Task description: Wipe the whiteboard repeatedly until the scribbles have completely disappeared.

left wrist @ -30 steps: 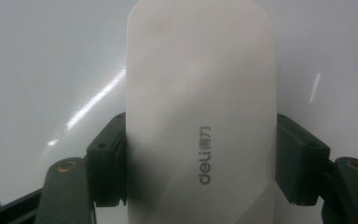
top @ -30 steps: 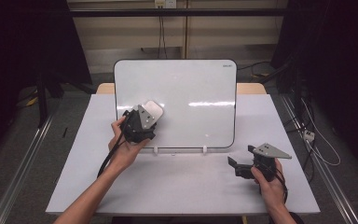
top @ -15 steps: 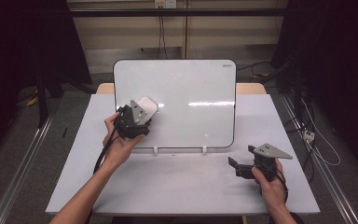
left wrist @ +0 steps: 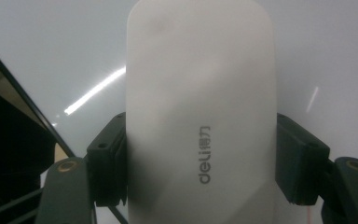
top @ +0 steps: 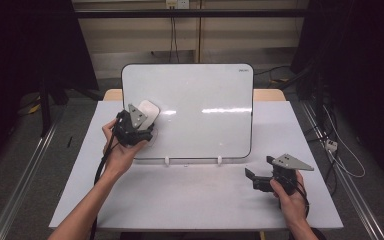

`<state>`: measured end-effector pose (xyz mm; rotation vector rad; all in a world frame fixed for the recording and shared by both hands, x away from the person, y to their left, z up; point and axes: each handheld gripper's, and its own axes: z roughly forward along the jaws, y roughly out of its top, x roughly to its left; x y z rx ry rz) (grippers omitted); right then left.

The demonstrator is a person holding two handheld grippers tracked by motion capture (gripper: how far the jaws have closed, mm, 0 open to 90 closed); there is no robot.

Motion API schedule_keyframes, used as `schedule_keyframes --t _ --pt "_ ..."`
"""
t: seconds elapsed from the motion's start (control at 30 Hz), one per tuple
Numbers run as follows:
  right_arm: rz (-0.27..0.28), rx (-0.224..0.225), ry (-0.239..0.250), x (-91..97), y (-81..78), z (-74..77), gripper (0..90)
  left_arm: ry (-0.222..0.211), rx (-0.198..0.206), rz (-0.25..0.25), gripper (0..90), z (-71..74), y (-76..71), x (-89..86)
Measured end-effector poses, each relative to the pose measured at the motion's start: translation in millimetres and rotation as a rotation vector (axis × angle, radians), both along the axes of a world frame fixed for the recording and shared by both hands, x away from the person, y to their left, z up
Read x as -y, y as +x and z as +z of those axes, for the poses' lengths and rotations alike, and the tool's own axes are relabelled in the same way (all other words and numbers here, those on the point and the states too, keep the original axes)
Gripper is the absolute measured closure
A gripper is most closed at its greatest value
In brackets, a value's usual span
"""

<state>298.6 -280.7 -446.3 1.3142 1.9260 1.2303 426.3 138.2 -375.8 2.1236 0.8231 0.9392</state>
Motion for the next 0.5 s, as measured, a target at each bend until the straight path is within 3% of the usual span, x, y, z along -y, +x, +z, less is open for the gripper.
schedule_keyframes --t 0.17,0.3,0.5 --pt "-0.002 -0.002 -0.001 -1.2 0.5 0.0 7.4 0.047 -0.005 -0.033 30.8 -15.9 -15.5 11.8" --pt "-0.002 -0.002 -0.001 -1.3 0.4 0.2 7.3 0.073 0.002 -0.042 30.8 -20.4 -20.5 20.2" --pt "-0.001 -0.001 0.001 -0.7 0.7 -0.1 7.3 0.070 0.002 -0.045 30.9 -20.6 -20.5 20.2"
